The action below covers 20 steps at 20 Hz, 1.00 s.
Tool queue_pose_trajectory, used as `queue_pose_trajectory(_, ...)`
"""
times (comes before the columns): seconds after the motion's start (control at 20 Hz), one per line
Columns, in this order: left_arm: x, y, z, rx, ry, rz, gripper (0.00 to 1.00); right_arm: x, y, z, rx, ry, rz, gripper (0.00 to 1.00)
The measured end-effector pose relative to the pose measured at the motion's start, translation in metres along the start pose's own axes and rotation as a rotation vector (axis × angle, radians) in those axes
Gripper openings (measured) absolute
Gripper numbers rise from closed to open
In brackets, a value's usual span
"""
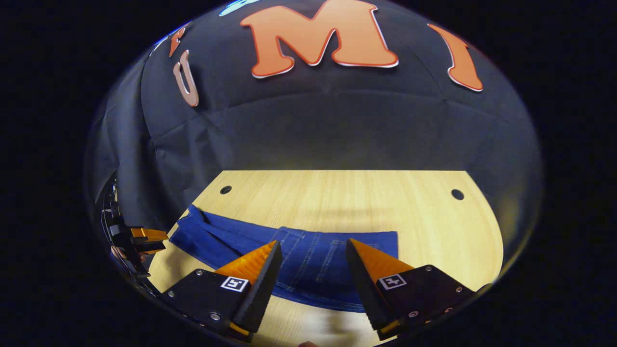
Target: Grasp the waist and the cuffs of the jeans and fold them to make the two legs overlap; first hold the waist and fold one-third of the jeans toward the cuffs, then hold the cuffs and fold the remaining one-third in the same direction to finish folding.
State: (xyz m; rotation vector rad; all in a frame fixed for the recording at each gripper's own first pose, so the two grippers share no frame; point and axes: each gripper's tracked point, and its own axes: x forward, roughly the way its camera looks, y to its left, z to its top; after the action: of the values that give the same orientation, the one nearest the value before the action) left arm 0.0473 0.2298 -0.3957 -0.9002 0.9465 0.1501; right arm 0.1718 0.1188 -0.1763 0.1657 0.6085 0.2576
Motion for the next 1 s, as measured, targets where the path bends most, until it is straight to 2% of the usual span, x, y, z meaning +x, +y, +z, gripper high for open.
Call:
queue_pose_trajectory(0.25, 0.036, 0.024, 0.001, -0.16, 0.045, -0.014, 0.97, -0.016, -0.026, 0.011, 0.027, -0.033, -0.058, 0.84)
queue_pose_trajectory(0.45, 0.048, 0.037, 0.013, -0.249, 0.026, -0.048, 0.95, -0.023, -0.034, 0.013, 0.037, -0.04, -0.083, 0.84)
queue_pose_trajectory(0.6, 0.058, 0.034, 0.025, -0.267, 0.011, -0.089, 0.92, -0.024, -0.034, 0.011, 0.043, -0.035, -0.089, 0.84)
queue_pose_trajectory(0.65, 0.064, 0.03, 0.026, -0.265, 0.014, -0.103, 0.88, -0.024, -0.033, 0.011, 0.045, -0.031, -0.091, 0.84)
queue_pose_trajectory(0.95, 0.086, 0.01, 0.04, -0.285, 0.0, -0.156, 0.88, -0.029, -0.035, 0.011, 0.048, -0.027, -0.101, 0.84)
queue_pose_trajectory(1.0, 0.091, 0.005, 0.038, -0.325, 0.021, -0.164, 0.87, -0.03, -0.037, 0.012, 0.044, -0.031, -0.107, 0.84)
